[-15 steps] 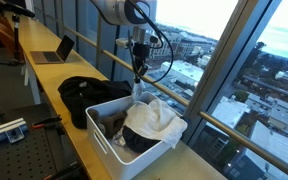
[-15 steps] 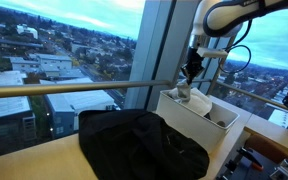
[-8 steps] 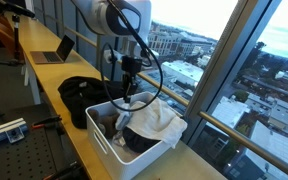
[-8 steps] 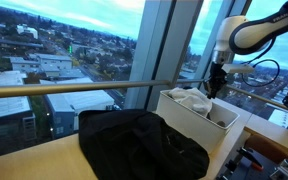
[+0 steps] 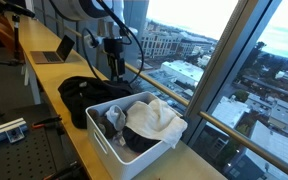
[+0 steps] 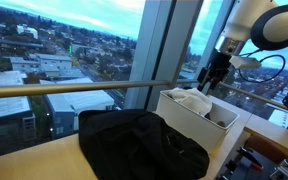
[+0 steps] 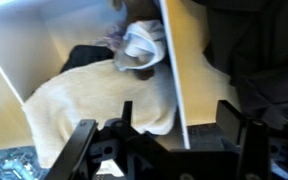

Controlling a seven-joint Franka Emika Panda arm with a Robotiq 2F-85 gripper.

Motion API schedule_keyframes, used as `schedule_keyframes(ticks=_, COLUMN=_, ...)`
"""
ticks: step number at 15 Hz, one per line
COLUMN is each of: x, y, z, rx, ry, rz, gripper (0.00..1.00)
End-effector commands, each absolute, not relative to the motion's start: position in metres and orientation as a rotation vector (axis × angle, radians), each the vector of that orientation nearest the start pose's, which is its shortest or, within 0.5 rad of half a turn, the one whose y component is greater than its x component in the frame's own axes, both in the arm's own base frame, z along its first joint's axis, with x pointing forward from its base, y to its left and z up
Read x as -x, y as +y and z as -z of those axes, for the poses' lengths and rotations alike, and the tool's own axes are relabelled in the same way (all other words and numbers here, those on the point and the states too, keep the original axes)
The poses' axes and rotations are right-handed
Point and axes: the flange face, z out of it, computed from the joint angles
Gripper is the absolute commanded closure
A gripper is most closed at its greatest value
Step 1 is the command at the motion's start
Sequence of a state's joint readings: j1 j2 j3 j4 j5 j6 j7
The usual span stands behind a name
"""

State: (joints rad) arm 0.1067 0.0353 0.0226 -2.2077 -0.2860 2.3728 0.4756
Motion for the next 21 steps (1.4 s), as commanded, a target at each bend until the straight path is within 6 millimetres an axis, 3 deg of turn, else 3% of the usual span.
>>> schedule_keyframes(ticks=1, x=-0.563, y=0.149, z=-0.372, rx=3.22, ry=0.042, rz=0.422, gripper=0.0)
schedule_keyframes(ticks=4, x=-0.57, y=0.205, z=-0.349, rx=3.174, ry=-0.094, rz=0.394, gripper=0.0)
schedule_keyframes(ticks=7, x=-0.571, y=0.27, z=-0.302, rx=3.146, ry=-0.216, rz=0.287, gripper=0.0)
schedule_keyframes(ticks=11, x=-0.577, y=0.318, z=-0.254, rx=3.134, ry=-0.313, rz=0.177, gripper=0.0)
schedule_keyframes(ticks=14, x=-0.585, y=0.328, z=-0.224, rx=3.128, ry=-0.322, rz=0.123, gripper=0.0)
schedule_keyframes(ticks=17, x=-0.592, y=0.314, z=-0.199, rx=3.16, ry=-0.308, rz=0.076, gripper=0.0)
schedule_keyframes(ticks=21, x=-0.599, y=0.293, z=-0.182, rx=3.198, ry=-0.281, rz=0.045, gripper=0.0)
